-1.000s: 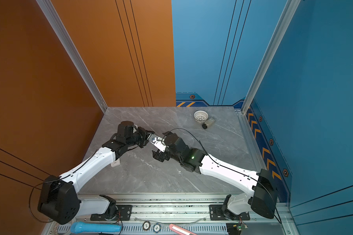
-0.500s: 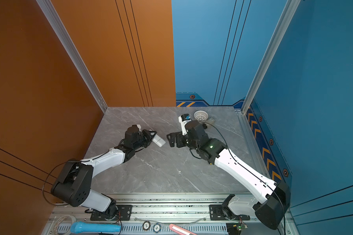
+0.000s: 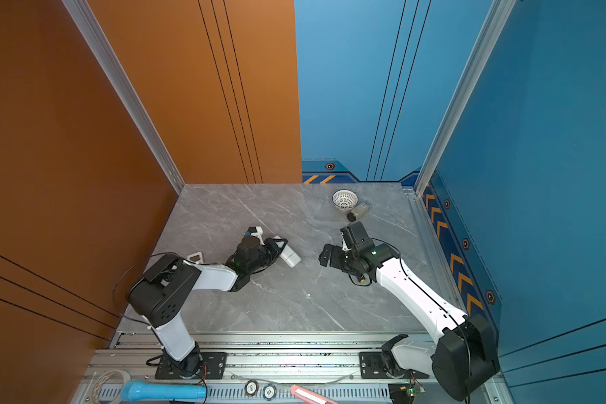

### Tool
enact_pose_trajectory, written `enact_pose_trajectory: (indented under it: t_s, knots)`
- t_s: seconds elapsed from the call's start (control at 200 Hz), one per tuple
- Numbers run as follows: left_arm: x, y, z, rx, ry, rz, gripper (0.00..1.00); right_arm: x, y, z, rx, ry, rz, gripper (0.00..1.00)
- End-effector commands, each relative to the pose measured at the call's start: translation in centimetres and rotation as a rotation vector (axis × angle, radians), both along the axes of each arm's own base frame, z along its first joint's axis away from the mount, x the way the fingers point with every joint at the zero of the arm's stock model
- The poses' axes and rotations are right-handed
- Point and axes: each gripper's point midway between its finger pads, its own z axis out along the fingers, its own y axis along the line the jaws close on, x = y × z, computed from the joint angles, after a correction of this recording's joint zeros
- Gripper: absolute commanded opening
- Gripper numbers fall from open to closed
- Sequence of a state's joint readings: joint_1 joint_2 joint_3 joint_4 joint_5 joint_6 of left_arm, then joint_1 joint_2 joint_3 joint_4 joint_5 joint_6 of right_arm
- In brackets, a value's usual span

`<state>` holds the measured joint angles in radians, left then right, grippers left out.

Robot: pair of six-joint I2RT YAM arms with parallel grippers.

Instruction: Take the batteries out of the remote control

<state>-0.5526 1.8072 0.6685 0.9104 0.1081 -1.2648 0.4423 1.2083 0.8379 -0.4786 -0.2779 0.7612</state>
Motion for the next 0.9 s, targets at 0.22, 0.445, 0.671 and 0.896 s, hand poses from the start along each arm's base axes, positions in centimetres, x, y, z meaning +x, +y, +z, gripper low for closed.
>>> enact_pose_trajectory:
  t_s: [0.22, 0.445, 0.671, 0.896]
  knots:
    - [0.1, -2.0, 1.7, -0.134, -0.097, -0.014, 0.00, 4.7, 6.8, 3.8, 0.538, -0.237, -0.055, 0.95]
    - [0.0, -2.0, 1.3, -0.144, -0.086, -0.008, 0.00, 6.7, 10.6, 1.6, 0.594, -0.183, -0.016, 0.75]
    - [0.0, -1.3, 1.5, -0.142, -0.085, 0.007, 0.00, 5.9, 11.2, -0.9, 0.528, -0.112, -0.002, 0.72]
    - [0.2, -1.0, 1.7, -0.146, -0.089, 0.017, 0.00, 5.5, 11.4, -1.9, 0.511, -0.092, -0.011, 0.69]
